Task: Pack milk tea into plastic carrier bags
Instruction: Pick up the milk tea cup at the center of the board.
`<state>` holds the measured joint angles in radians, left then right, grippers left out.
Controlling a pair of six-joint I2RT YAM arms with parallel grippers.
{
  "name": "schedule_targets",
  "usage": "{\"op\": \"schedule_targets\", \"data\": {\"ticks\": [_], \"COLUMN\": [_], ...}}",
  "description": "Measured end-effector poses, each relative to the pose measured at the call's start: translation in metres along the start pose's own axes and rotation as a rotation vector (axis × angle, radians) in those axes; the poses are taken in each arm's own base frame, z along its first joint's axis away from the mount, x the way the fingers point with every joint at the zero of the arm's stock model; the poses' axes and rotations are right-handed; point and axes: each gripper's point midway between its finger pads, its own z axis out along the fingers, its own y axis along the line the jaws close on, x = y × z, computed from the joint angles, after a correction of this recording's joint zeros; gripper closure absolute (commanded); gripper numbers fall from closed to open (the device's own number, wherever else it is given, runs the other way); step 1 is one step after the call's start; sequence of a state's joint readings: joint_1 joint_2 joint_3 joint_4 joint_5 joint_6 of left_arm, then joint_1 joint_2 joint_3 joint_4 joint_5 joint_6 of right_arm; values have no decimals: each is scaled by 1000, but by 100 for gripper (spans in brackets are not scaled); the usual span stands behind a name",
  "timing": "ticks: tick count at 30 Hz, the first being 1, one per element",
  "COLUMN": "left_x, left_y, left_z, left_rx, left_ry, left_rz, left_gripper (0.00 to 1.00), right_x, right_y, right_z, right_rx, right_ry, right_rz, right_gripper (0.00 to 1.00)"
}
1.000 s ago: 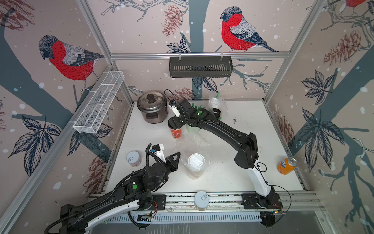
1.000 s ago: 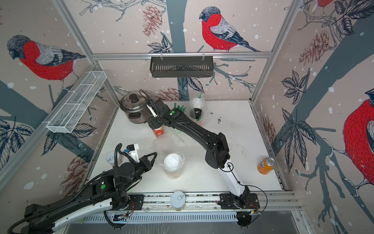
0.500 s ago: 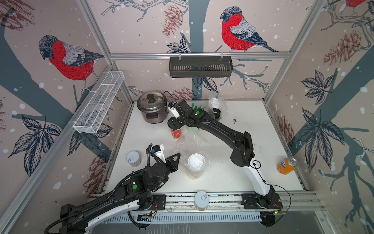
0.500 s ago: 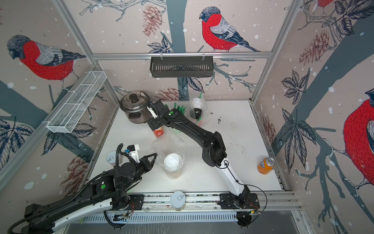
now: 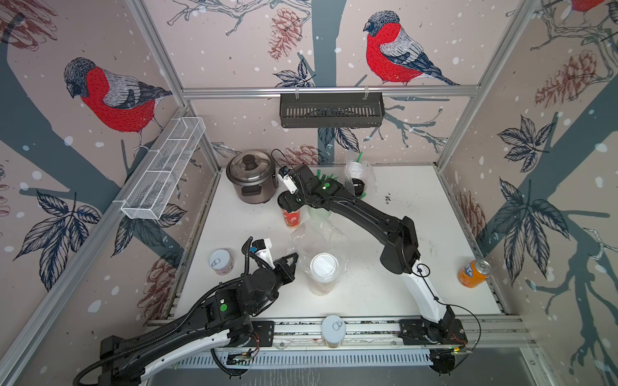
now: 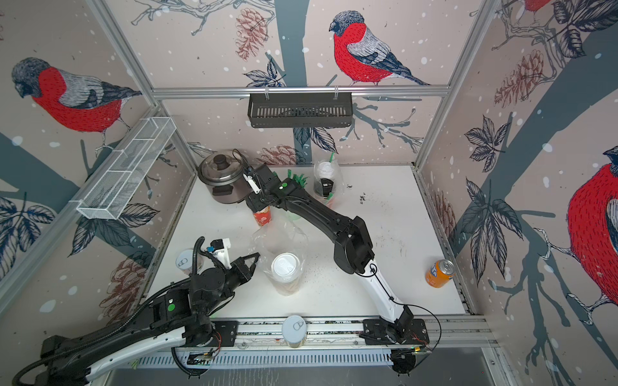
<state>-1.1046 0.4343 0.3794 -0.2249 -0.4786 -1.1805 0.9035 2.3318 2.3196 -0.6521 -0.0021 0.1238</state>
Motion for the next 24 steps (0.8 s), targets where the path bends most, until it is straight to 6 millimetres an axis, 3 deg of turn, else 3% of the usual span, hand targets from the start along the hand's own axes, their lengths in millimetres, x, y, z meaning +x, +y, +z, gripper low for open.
{"op": "schedule_targets", "data": {"ticks": [8,15,21,24], "left_x": [0,1,0,0], "left_y": [0,-1,-1,-2], "left_z": [0,0,0,1], "left_rx": [0,2,6,7], "left_ry": [0,3,2,1], "left_rz": [0,2,3,10], "left_gripper": [100,100,100,100], "right_x": [-5,-19,-27,-39], "right_y": [0,2,2,4], "right_z": [-9,-36,-47,-70], "right_rx": [4,-1,-9,-17], "right_ry": [-9,-45,-60,-89], "right_rz": [-16,-14,-13,-13], "right_gripper": [32,34,38,39]}}
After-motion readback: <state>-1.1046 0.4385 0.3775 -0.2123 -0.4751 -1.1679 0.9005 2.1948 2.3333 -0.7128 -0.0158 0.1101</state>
